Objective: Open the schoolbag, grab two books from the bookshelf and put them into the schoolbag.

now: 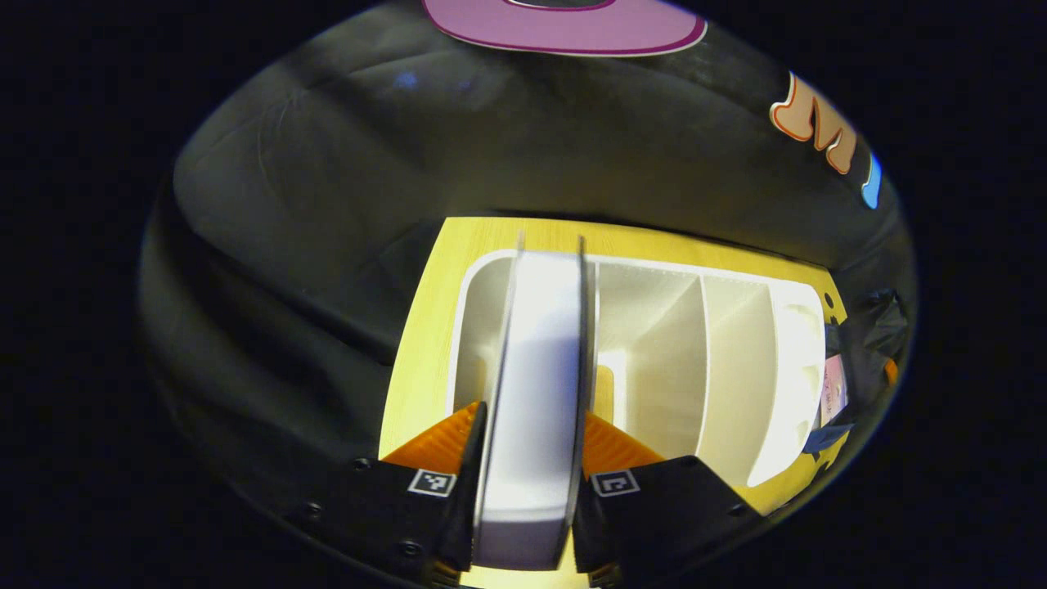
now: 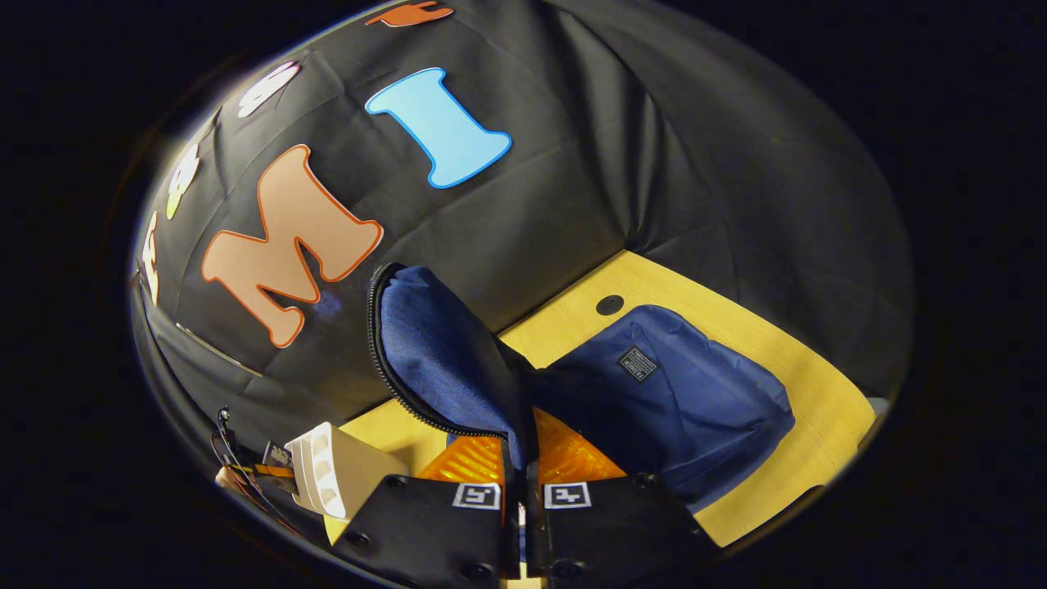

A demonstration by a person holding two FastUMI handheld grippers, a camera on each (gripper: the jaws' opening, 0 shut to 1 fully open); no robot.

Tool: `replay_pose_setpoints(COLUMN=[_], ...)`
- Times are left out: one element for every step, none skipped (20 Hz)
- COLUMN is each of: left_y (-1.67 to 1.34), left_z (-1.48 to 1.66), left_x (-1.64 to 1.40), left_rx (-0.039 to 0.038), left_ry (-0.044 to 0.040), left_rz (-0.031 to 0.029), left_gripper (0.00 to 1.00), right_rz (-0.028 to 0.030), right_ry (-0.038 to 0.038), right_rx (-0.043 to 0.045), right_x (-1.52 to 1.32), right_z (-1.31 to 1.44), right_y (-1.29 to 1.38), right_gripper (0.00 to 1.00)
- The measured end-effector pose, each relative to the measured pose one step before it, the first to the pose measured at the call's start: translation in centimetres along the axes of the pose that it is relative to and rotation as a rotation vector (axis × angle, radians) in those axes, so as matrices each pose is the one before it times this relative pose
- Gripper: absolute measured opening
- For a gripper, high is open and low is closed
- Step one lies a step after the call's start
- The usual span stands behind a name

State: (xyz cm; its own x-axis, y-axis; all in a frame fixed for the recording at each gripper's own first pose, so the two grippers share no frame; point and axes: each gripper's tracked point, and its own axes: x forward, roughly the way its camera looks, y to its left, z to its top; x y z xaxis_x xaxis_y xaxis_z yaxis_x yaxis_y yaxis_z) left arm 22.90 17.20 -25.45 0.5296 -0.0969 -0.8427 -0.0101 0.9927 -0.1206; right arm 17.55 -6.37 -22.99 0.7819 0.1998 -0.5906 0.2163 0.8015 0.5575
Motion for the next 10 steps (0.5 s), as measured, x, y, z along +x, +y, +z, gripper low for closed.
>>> replay_pose_setpoints(left_y=[-0.035, -0.346, 0.399, 0.056, 0.143, 0.160, 0.072, 0.028, 0.054, 0.187], left_z=[-0.027, -0.010, -0.007, -0.093, -0.010, -0.150, -0.079, 0.139, 0.223, 0.423], left_x=[-0.125, 0.154, -0.054, 0.192, -0.162, -0.167, -0.290, -0.300, -0.330, -0.291], left_rx=[0.00440, 0.00132, -0.00295, -0.00503, -0.00423, 0.00526, -0.00119, 0.00767, 0.00726, -0.00056], left_ry=[0.00179, -0.00127, -0.00316, 0.00597, 0.00383, 0.01267, 0.00933, -0.00387, -0.00308, -0.01545], left_rz=[-0.00474, -0.00085, -0.00144, -0.00123, 0.00333, 0.00688, 0.00220, 0.00597, 0.00101, 0.00842], left_gripper=[0.41, 0.40, 0.40, 0.39, 0.38, 0.39, 0.38, 0.38, 0.38, 0.37], right_rz=[0.00006, -0.00047, -0.00002, 0.00013, -0.00039, 0.00022, 0.00012, 0.00119, 0.00103, 0.00110], right_ry=[-0.00053, 0.00084, 0.00153, 0.00025, -0.00038, 0.00042, -0.00037, -0.00111, -0.00096, -0.00032], right_rx=[-0.00060, -0.00004, -0.00075, -0.00142, -0.00072, -0.00083, -0.00034, -0.00054, 0.00017, 0.00098], right_x=[0.088, 0.115, -0.013, -0.028, -0.039, 0.044, -0.014, -0.026, -0.031, -0.062], right_z=[-0.065, 0.042, -0.065, 0.006, 0.013, -0.021, -0.044, 0.070, 0.031, 0.027], right_y=[-0.036, 0.015, 0.026, 0.095, -0.034, 0.006, 0.028, 0.062, -0.015, -0.036], right_gripper=[0.06, 0.07, 0.07, 0.06, 0.05, 0.05, 0.05, 0.05, 0.05, 0.05])
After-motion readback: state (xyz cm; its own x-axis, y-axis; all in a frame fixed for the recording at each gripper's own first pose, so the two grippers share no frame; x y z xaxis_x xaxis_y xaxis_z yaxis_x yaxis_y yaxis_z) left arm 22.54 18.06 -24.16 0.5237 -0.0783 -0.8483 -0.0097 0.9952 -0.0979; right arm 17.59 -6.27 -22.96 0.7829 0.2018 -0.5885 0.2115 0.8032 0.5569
